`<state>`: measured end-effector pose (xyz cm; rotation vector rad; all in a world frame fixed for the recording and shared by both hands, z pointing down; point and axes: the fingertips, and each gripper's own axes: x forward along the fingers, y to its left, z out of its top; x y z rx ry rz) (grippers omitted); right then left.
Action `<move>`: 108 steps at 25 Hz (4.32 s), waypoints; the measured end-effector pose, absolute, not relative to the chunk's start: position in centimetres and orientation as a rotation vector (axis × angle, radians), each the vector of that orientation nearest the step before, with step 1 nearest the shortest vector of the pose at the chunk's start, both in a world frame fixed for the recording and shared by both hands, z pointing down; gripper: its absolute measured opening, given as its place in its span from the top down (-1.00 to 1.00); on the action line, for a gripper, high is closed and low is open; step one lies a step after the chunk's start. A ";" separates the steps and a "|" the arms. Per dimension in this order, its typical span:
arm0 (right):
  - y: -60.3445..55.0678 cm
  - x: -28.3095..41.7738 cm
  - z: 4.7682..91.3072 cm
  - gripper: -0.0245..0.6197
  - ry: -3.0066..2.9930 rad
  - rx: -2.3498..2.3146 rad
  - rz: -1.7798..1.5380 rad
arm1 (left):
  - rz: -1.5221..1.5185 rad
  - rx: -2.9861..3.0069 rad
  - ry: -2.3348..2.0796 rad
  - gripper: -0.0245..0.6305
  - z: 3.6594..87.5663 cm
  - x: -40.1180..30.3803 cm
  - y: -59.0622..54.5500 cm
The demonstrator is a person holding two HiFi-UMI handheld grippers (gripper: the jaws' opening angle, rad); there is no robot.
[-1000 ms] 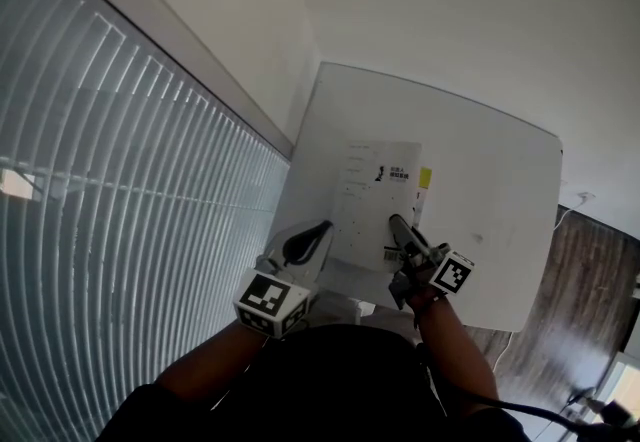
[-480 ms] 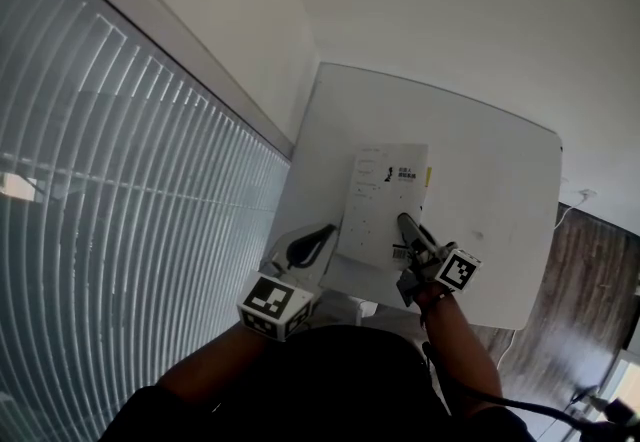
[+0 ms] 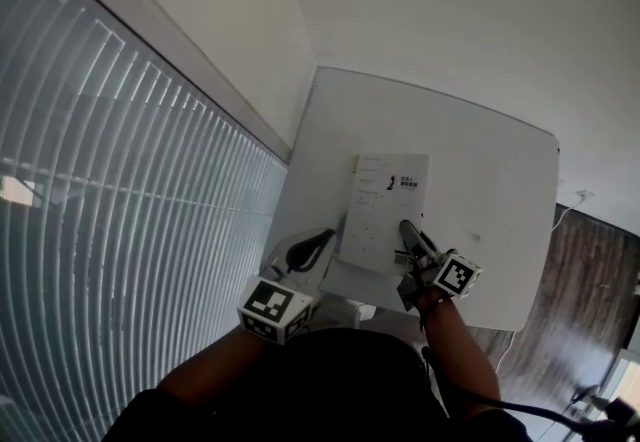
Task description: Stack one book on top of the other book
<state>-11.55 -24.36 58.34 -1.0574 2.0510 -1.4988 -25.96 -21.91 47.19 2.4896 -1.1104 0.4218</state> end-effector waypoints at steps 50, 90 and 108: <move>-24.6 -10.5 63.6 0.71 2.265 -1.635 -1.530 | 0.412 2.459 -1.115 0.91 47.8 -27.4 -22.4; -23.5 -10.8 64.6 -0.29 2.573 -1.787 -1.456 | 0.357 2.514 -1.106 0.91 47.1 -25.7 -24.1; -24.2 -11.5 59.4 -0.27 2.651 -1.709 -1.218 | 0.277 2.426 -1.120 0.91 45.5 -25.5 -26.1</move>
